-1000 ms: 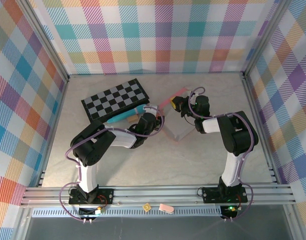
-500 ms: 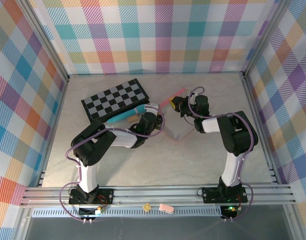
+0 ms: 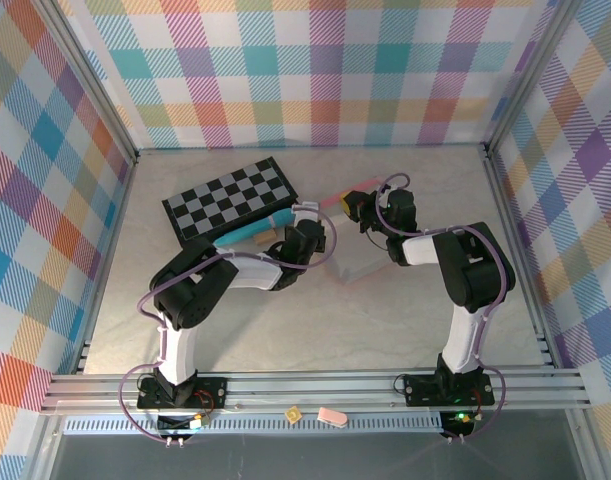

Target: Fold the paper box

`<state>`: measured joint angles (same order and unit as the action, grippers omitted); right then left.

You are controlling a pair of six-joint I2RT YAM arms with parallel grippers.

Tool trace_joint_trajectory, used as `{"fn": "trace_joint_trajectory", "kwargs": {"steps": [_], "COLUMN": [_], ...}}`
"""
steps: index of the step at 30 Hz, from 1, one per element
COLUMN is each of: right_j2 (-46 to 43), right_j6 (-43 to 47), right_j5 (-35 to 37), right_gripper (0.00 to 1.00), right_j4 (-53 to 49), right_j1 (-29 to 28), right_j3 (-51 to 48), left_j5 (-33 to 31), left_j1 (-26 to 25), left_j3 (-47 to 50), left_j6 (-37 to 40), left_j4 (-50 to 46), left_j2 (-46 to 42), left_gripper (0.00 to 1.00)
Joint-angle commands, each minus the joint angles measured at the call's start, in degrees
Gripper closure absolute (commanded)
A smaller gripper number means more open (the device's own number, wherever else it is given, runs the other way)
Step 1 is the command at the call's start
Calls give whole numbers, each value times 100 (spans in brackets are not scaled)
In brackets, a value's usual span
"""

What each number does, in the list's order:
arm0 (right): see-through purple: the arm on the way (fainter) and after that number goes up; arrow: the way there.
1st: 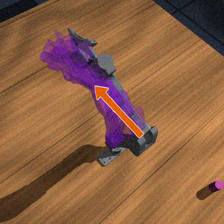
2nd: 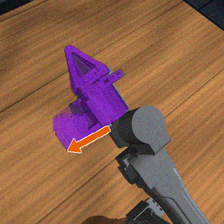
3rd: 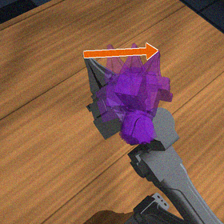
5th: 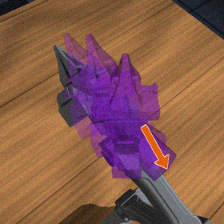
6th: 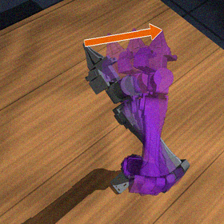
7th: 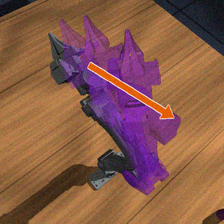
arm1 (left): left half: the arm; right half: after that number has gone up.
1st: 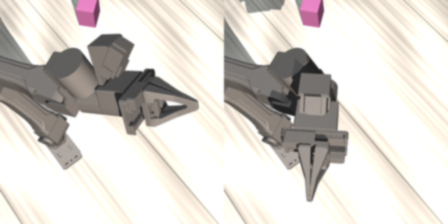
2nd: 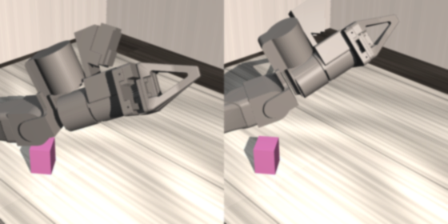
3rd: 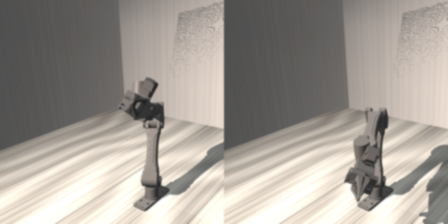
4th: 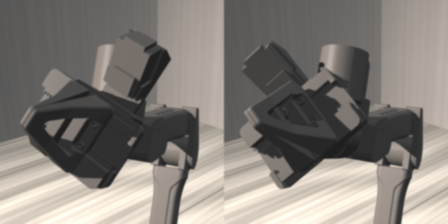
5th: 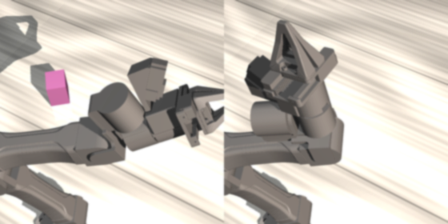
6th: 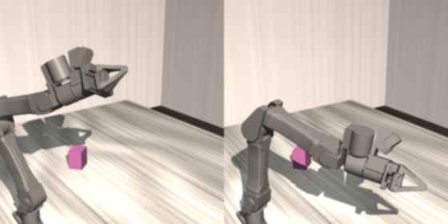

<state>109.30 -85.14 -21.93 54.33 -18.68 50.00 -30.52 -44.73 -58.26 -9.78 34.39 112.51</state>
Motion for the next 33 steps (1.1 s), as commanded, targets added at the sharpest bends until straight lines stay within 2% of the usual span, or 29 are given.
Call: {"fn": "trace_joint_trajectory", "kwargs": {"steps": [1, 8, 22, 26, 30, 33], "right_j2": [-89, -135, -372, -559, -880, -1139], "right_j6": [-72, -119, -95, 16, 221, 383], "right_j5": [-198, -140, 11, 116, 268, 286], "right_gripper": [100, 100, 99, 86, 62, 47], "right_j4": [-471, -462, -807, -1126, -1666, -2216], "right_j1": [-170, -186, -207, -207, -193, -154], "right_j3": [-69, -131, -131, -106, -24, 125], "left_j5": [-288, -653, -689, -684, -727, -666], "left_j1": [-103, -194, -207, -210, -209, -194], "left_j3": [-262, -419, -673, -687, -697, -754], "left_j6": [-77, -185, -700, -715, -681, -626], "left_j4": [-105, -249, -1374, -1667, -1945, -2244], "left_j2": [185, 319, 123, 20, -111, -256], "left_gripper": [89, 100, 100, 100, 100, 100]}}
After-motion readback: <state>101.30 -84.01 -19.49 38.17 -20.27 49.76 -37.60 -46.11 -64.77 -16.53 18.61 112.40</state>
